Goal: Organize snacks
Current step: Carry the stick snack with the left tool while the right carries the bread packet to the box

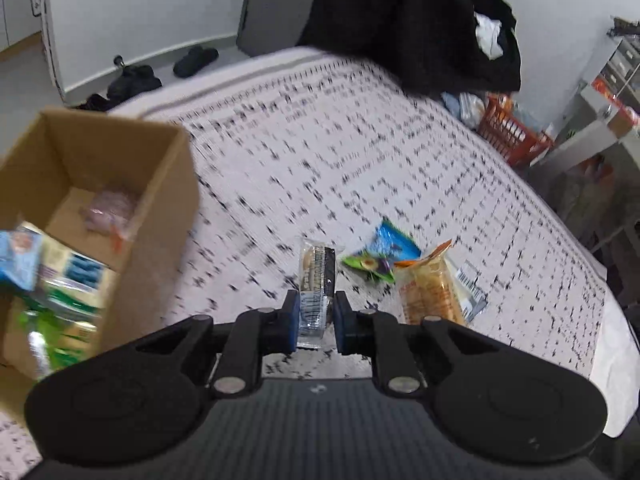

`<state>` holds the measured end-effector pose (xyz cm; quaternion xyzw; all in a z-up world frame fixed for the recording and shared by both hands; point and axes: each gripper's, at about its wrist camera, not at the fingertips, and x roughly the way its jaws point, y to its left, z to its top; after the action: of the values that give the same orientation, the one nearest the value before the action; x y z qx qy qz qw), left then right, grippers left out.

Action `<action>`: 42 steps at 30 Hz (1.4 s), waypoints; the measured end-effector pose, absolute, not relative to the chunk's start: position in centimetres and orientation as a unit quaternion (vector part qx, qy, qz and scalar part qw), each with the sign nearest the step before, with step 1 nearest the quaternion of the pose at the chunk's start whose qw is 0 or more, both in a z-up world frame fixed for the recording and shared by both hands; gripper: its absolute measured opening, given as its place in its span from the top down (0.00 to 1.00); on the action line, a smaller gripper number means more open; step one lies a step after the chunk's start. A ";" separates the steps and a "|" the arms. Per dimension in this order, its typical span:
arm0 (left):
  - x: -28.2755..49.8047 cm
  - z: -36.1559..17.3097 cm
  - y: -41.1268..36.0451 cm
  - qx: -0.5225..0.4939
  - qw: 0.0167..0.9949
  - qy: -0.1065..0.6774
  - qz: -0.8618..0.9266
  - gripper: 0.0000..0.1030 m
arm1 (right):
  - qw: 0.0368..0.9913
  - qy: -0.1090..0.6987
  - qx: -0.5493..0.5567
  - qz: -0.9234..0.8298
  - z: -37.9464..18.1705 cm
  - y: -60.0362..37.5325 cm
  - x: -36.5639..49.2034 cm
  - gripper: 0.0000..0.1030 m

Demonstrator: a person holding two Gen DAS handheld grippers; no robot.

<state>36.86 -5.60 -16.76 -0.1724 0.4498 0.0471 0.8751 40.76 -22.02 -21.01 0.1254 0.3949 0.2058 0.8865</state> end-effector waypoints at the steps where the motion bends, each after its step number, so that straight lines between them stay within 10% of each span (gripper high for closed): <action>1: 36.6 -16.2 -5.3 -0.173 0.877 0.446 0.049 0.84 | 0.887 0.391 0.125 0.210 -20.7 -21.6 40.6 0.71; 42: 31.0 -8.8 11.0 -0.215 0.892 0.367 0.152 0.84 | 0.900 0.316 0.095 0.284 -13.7 -11.3 38.0 0.71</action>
<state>30.95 11.04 -8.80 -0.2153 0.3674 0.1524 0.8919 37.99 -11.29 -13.70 0.0949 0.3158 0.2840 0.9003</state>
